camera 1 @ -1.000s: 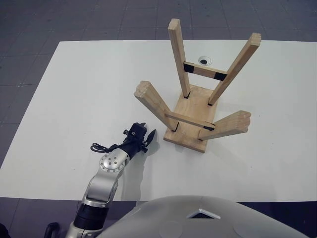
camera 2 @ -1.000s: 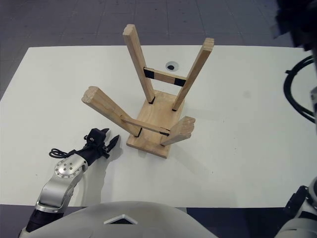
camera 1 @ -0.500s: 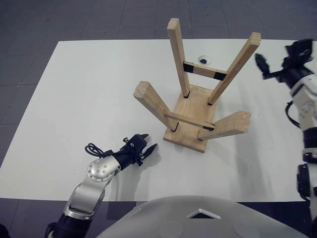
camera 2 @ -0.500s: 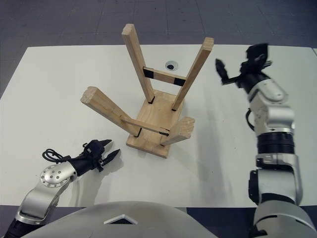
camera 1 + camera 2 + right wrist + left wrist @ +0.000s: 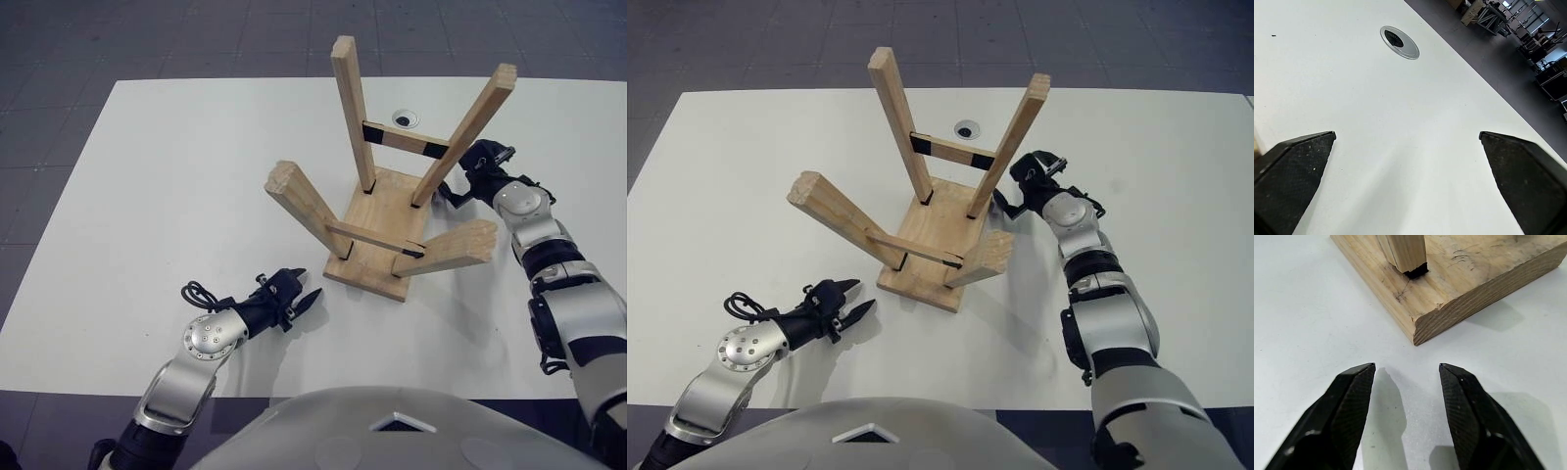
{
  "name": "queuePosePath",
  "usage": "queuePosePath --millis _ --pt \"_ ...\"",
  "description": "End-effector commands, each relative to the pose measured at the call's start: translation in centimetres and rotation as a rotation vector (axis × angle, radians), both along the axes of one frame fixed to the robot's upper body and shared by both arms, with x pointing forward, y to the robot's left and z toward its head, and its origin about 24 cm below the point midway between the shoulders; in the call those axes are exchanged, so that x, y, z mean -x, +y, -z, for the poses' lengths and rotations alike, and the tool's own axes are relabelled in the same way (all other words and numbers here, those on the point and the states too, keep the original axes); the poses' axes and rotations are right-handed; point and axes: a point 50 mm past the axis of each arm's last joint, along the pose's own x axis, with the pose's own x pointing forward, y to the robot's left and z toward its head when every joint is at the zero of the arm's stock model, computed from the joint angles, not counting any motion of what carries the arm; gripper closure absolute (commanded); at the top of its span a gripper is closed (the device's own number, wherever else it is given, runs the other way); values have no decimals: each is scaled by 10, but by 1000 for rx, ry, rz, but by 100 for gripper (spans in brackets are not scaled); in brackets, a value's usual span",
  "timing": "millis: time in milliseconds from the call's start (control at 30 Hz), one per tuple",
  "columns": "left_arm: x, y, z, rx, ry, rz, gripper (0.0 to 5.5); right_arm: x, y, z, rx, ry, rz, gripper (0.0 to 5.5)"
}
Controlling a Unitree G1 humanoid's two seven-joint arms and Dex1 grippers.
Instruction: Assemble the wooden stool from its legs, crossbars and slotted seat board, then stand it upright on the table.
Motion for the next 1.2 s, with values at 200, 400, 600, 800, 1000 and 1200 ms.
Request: queuePosePath --millis 200,400,600,800,1000,1200 --pt "-4 17 6 -61 32 -37 306 6 7 7 96 -14 -118 4" --pt "-30 56 9 -163 13 -97 306 15 -8 9 90 24 -141 4" --pt "-48 74 0 -176 -22 -134 306 23 -15 10 109 37 -186 4" --pt "-31 61 2 -137 49 -23 306 22 -23 4 115 31 -162 4" --pt "-6 43 13 -88 175 132 306 15 -14 8 136 17 -125 4" --pt "5 24 18 -29 203 174 306 6 1 10 178 47 -135 4"
